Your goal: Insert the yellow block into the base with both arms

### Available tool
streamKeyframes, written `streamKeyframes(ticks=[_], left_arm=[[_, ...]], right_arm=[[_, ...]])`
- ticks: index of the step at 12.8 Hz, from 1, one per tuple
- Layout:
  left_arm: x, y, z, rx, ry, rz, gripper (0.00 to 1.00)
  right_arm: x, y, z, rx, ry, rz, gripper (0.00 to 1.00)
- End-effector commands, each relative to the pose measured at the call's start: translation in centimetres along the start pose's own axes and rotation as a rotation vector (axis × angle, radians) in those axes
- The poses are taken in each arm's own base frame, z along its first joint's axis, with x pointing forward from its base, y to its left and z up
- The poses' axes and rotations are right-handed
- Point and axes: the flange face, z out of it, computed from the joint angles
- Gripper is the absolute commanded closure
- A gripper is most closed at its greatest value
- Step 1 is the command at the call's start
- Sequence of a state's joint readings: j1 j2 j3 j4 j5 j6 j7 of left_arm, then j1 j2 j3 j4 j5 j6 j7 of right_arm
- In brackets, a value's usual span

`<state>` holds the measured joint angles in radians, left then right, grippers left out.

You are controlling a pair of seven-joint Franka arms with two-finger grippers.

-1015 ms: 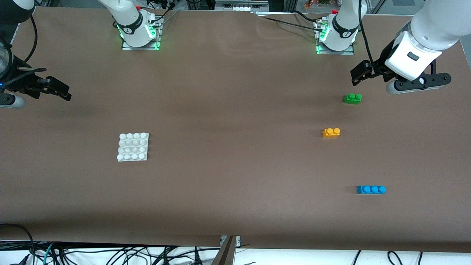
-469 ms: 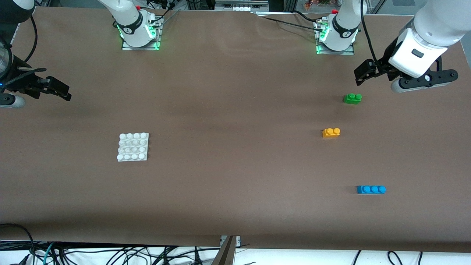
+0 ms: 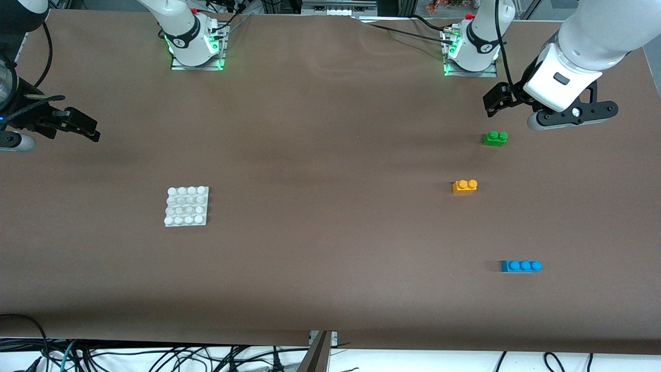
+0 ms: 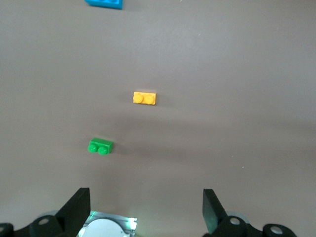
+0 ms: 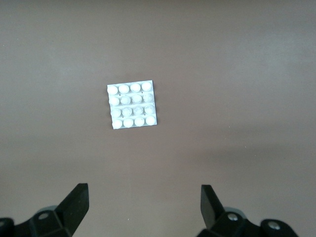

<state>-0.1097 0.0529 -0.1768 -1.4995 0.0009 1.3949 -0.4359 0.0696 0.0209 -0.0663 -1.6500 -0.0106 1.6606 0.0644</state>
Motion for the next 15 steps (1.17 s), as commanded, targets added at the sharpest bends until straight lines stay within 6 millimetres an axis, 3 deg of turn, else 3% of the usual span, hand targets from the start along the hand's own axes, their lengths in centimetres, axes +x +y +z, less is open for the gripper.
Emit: streamKeyframes(ticks=[1, 4, 7, 15], left_arm=[[-0.9, 1.3, -0.3, 0.09, 0.005, 0.023, 0.0], [-2.3, 4.0, 1.0, 0.206, -0.016, 0.089, 0.0], [-3.7, 9.0, 5.1, 0.429, -0.068, 0.19, 0.0], [-3.3, 8.8, 5.3, 0.439, -0.092, 0.207, 0.0]], right_arm=[[-0.1, 0.0, -0.3, -0.002, -0.005, -0.012, 0.0], [-0.1, 0.0, -0.3, -0.002, -0.005, -0.011, 0.0], [-0.1, 0.0, -0.3, -0.002, -0.005, -0.011, 0.0], [0.2, 0.0, 0.0, -0.002, -0.003, -0.009, 0.0]])
